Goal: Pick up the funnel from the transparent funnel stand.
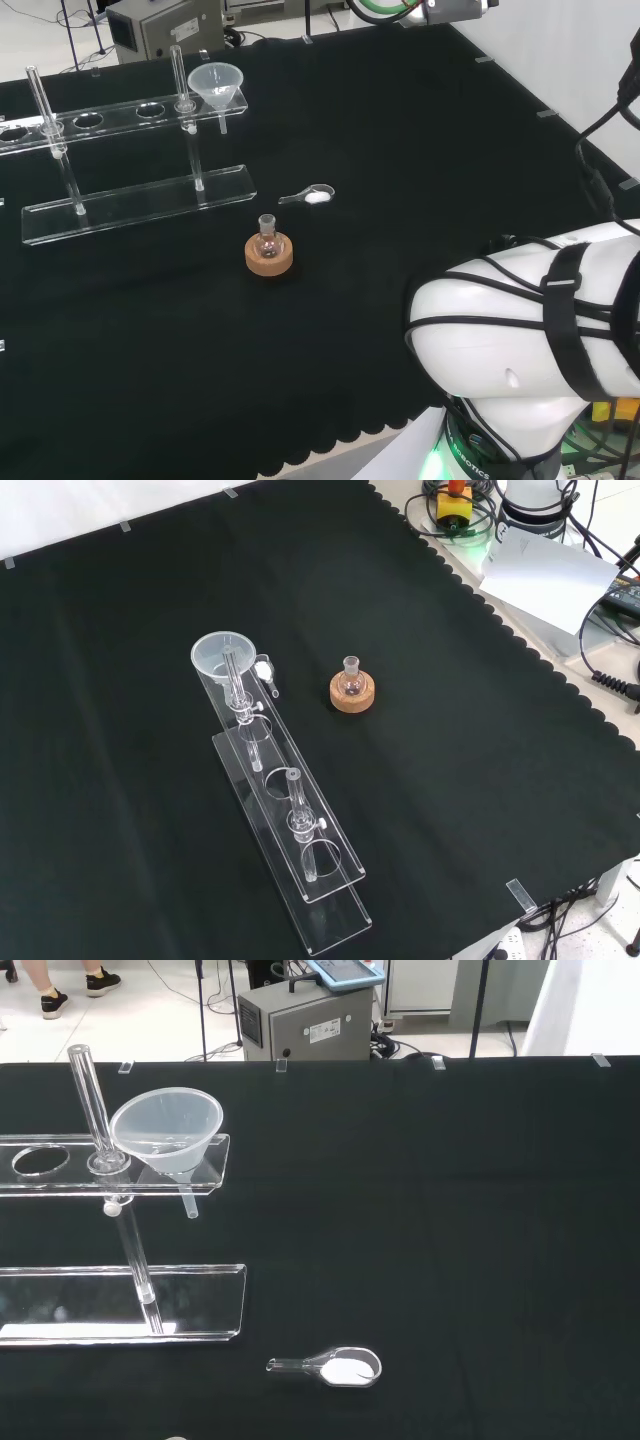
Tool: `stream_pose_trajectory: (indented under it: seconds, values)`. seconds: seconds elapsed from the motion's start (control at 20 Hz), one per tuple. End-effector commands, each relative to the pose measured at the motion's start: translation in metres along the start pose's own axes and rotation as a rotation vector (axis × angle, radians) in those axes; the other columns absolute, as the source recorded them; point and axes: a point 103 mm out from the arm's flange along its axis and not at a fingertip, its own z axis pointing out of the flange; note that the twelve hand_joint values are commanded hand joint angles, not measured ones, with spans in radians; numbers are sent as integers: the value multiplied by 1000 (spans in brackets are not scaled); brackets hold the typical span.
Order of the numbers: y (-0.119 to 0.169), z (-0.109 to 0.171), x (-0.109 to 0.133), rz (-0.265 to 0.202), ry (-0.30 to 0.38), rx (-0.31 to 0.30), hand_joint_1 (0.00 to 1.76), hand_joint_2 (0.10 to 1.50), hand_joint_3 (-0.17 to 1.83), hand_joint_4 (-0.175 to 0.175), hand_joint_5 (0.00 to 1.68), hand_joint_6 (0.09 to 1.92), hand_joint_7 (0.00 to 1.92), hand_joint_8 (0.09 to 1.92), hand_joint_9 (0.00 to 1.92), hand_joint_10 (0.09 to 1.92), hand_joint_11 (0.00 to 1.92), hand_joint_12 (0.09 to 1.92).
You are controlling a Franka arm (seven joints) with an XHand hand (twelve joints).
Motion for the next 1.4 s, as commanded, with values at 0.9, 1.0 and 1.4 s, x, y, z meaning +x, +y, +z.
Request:
stream_pose_trajectory:
  seconds: [0.9, 1.0, 1.4]
  values:
    - [40, 24, -5, 39, -32, 23, 0, 1203, 417, 27, 224, 87, 58, 527, 222, 605, 74, 1349]
    - [54, 32, -7, 37, -43, 33, 0, 1203, 415, 27, 224, 87, 61, 527, 224, 605, 74, 1349]
    - [143, 73, 1, -19, -36, 86, 0, 1190, 401, 27, 217, 87, 72, 528, 235, 607, 77, 1351]
